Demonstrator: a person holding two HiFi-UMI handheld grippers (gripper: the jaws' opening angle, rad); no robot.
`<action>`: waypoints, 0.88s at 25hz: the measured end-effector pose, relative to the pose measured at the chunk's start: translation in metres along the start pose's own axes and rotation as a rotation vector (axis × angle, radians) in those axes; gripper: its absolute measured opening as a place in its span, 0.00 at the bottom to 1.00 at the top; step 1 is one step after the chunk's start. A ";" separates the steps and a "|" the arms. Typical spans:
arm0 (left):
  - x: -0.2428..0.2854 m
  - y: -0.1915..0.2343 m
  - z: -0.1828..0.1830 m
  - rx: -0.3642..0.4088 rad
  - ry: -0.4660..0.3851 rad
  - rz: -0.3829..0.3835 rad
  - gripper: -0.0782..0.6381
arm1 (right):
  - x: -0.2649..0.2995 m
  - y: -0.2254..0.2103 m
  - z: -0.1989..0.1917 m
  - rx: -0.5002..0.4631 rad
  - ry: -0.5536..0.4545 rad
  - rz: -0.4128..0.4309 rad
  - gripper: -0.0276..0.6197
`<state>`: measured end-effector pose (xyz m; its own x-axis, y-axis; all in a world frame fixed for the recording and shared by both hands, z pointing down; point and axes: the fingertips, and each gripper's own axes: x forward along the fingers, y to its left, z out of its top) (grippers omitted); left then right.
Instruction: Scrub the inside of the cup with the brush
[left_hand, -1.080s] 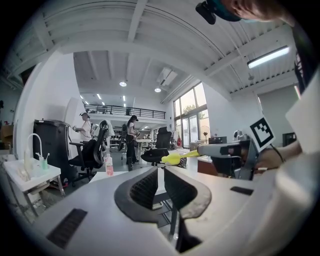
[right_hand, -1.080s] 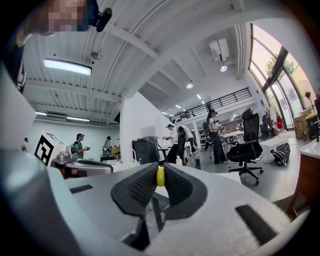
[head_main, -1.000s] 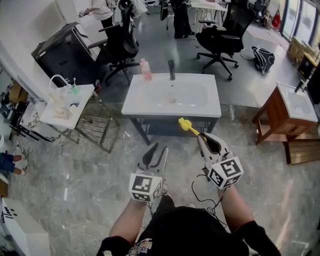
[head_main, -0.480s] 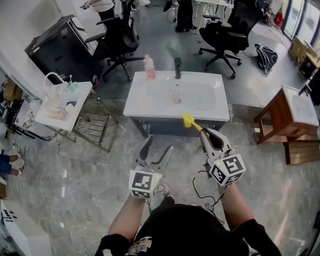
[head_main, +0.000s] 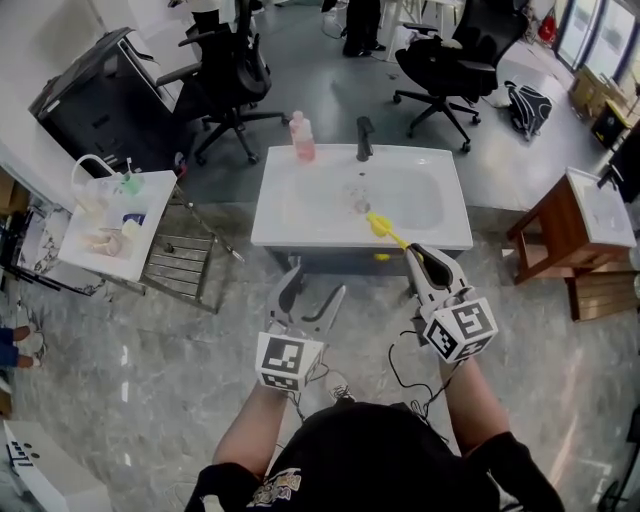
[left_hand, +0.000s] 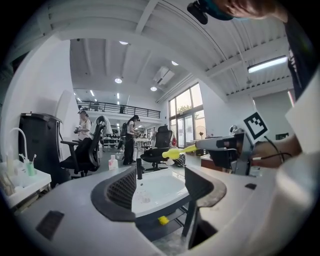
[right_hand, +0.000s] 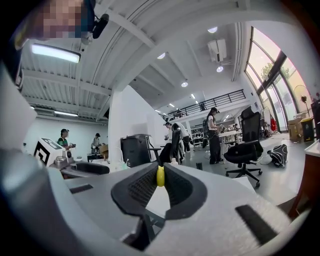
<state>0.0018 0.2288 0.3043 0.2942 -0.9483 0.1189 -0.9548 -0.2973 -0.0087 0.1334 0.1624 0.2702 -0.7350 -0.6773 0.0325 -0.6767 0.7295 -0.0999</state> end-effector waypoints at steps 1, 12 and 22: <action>0.002 0.006 -0.002 -0.003 0.005 -0.003 0.50 | 0.006 0.000 0.001 -0.004 0.001 -0.004 0.10; 0.017 0.042 -0.001 -0.014 0.001 -0.032 0.50 | 0.041 -0.002 0.014 -0.030 0.003 -0.037 0.10; 0.056 0.046 -0.004 -0.012 0.017 -0.019 0.50 | 0.066 -0.041 0.013 -0.011 -0.011 -0.029 0.10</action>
<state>-0.0261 0.1626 0.3142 0.3114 -0.9405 0.1360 -0.9495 -0.3137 0.0054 0.1133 0.0863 0.2638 -0.7147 -0.6990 0.0240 -0.6980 0.7107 -0.0878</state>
